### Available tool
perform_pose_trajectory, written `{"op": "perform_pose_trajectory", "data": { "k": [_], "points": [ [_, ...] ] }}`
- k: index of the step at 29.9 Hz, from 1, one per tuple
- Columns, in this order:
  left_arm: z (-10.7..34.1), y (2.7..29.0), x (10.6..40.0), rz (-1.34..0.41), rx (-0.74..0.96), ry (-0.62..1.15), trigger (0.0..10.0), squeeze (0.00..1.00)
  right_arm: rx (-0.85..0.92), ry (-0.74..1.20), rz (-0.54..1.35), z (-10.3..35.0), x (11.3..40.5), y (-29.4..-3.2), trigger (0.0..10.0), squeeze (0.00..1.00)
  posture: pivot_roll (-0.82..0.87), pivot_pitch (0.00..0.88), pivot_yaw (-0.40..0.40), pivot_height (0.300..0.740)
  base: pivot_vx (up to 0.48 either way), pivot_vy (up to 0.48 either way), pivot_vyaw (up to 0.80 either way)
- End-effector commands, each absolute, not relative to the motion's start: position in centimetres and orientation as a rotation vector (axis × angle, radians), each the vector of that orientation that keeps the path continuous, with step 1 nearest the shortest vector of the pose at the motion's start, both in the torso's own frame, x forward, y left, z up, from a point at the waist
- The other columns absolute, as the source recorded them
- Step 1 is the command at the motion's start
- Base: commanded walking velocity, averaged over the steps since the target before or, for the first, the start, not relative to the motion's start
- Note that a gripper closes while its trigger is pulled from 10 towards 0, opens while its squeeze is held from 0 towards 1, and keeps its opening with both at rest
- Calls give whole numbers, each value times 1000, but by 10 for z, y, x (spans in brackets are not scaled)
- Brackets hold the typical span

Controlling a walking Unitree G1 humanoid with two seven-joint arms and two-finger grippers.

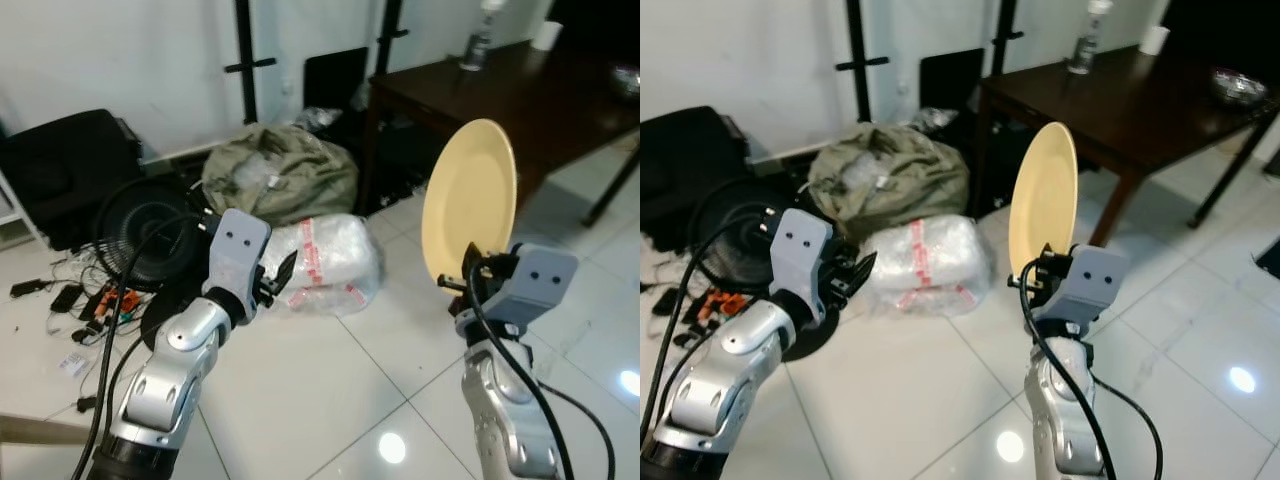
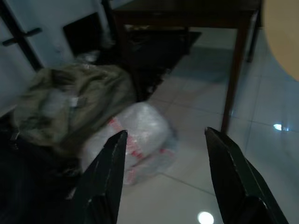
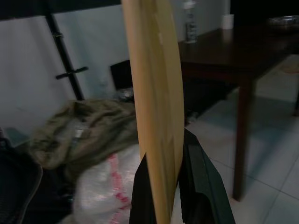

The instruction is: Setting the table

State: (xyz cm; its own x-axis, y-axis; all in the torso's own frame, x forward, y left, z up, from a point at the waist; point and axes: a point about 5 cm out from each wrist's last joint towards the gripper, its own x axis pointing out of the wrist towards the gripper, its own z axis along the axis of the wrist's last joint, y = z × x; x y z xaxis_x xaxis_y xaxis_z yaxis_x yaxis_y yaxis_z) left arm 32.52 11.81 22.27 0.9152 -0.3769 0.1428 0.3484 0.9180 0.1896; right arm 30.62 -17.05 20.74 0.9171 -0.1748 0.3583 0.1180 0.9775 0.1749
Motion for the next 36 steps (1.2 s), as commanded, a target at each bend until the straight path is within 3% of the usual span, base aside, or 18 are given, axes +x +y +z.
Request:
{"op": "perform_pose_trajectory", "data": {
  "k": [1,17,22,28,36],
  "points": [
    [219,116,324,-393,155,-164,10000,0,148,-390,-165,208,304,-174,10000,0,64,120,86,740,0,0,-800],
    [210,119,325,-380,102,-129,10000,0,134,-369,-141,203,306,-169,10000,0,58,110,81,740,0,0,-800],
    [180,133,326,-285,78,-30,10000,0,97,-256,-49,175,308,-155,10000,0,57,109,56,740,0,0,-800],
    [130,169,316,-77,135,115,10000,0,41,-67,169,129,300,-130,10000,0,67,117,20,740,0,0,-800],
    [103,185,294,1,176,171,10000,0,40,23,271,103,296,-120,10000,0,82,123,-11,740,0,0,-800]
  ]
}}
